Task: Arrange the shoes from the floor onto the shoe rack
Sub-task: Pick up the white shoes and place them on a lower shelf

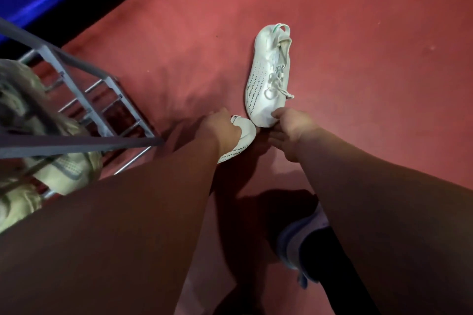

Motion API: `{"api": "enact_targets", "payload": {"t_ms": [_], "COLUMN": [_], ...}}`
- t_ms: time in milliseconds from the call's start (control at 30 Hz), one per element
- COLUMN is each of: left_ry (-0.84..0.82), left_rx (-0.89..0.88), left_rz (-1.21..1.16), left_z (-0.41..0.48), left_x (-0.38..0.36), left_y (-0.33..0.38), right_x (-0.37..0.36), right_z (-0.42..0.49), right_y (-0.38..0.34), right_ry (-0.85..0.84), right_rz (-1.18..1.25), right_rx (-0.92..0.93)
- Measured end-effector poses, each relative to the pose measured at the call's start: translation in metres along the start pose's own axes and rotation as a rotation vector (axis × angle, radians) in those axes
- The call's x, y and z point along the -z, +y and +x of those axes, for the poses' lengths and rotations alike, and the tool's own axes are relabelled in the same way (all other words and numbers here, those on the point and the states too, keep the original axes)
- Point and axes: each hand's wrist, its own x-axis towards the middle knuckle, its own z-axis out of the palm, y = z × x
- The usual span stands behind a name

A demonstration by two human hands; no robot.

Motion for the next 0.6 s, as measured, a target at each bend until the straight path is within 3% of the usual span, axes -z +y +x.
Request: {"api": "enact_targets", "payload": {"t_ms": [600], "left_ry": [-0.08], "left_rx": [0.111], "left_rz": [0.189], "left_z": [0.008], "left_x": [-0.017], "left_y": [-0.004], "right_x": [-0.005], "right_z": [0.006], "right_y": [-0.001], "right_ry": [-0.106], "right_rz": [0.237], "right_rx": [-0.151]}}
